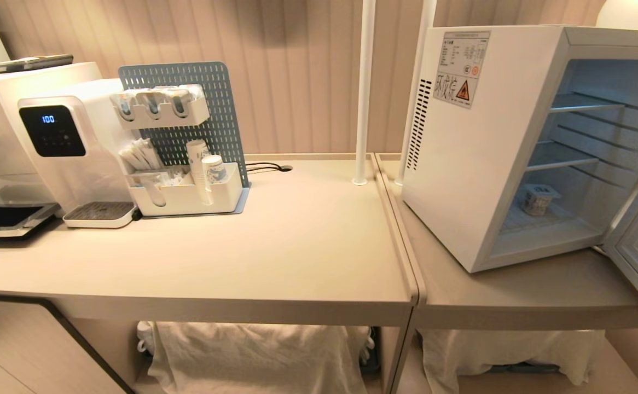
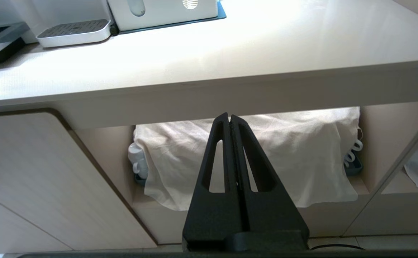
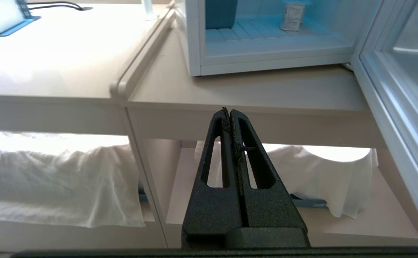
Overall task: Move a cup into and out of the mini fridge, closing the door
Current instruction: Take the yoghurt out of the freezer
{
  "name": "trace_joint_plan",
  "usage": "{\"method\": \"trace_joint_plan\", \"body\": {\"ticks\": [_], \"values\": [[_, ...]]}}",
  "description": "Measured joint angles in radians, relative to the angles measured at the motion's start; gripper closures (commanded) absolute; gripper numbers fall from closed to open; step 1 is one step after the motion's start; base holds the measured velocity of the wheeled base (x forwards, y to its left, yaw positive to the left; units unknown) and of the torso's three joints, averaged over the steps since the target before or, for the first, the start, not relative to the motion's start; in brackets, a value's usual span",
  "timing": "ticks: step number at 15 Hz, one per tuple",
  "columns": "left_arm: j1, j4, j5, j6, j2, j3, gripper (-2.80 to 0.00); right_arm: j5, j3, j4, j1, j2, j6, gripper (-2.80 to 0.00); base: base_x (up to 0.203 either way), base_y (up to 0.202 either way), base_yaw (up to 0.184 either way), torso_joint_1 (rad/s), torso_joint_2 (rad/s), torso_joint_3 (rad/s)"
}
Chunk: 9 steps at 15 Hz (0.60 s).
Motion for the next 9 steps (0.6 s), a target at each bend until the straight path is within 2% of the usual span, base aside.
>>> {"method": "trace_joint_plan", "body": {"ticks": [1,6,8,9], "values": [[0.000,0.000,0.000,-0.003,0.000,0.000,0.00,-0.001,0.000,-0.001,0.000,0.000,0.001,0.00,0.094,0.000,0.005,0.006,0.02,-0.001],[-0.001,0.000,0.001,-0.018,0.000,0.002,0.00,-0.001,-0.004,-0.010,0.000,0.000,0.025,0.00,0.000,0.000,0.000,0.000,0.00,0.000],[0.000,-0.001,0.001,-0.015,0.000,0.002,0.00,0.007,-0.083,-0.016,0.000,0.001,0.050,0.00,0.000,0.000,0.000,0.000,0.00,0.000],[0.000,0.000,0.001,-0.014,0.000,0.002,0.00,0.018,-0.168,0.013,0.001,0.008,0.058,0.00,0.000,0.000,0.000,0.000,0.00,0.000]]}}
